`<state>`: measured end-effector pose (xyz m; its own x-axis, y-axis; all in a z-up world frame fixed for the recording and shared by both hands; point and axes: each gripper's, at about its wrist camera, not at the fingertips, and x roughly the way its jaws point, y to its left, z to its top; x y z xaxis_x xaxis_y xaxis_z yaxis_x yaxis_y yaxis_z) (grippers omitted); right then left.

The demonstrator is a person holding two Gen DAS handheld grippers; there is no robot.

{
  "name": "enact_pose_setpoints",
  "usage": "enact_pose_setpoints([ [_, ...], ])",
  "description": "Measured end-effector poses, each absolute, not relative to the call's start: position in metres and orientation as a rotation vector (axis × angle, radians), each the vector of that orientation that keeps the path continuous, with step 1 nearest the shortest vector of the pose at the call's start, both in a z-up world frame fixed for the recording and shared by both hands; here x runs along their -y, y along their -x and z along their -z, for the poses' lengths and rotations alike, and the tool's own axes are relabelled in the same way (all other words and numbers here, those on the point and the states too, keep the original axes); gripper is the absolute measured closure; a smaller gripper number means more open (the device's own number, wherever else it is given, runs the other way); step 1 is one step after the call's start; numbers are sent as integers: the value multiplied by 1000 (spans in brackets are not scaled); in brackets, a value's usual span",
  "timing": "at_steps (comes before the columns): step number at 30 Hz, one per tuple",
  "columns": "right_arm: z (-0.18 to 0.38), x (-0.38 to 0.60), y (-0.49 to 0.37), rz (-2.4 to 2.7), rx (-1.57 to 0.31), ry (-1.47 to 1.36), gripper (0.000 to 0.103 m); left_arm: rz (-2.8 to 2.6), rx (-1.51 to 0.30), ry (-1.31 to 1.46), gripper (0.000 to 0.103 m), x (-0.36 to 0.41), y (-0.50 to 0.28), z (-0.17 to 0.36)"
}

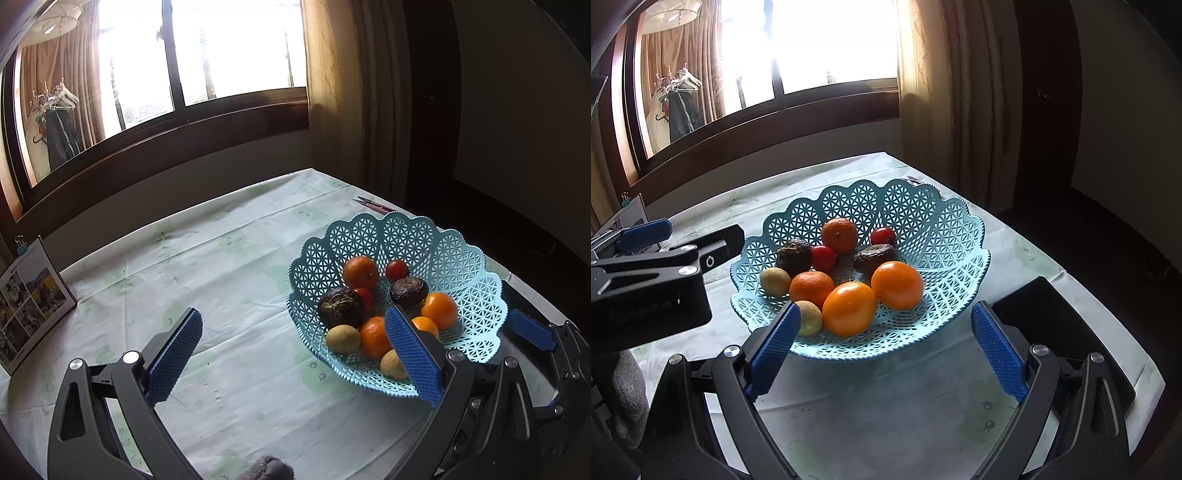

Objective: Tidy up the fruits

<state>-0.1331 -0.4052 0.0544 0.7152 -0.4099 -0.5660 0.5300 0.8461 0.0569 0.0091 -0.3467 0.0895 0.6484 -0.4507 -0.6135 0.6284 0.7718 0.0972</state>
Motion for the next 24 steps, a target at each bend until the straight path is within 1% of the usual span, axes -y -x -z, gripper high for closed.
enact_pose_setpoints([
  [24, -52, 397, 131, 540, -574, -197, 8, 588, -600, -340, 5, 341, -8, -84],
])
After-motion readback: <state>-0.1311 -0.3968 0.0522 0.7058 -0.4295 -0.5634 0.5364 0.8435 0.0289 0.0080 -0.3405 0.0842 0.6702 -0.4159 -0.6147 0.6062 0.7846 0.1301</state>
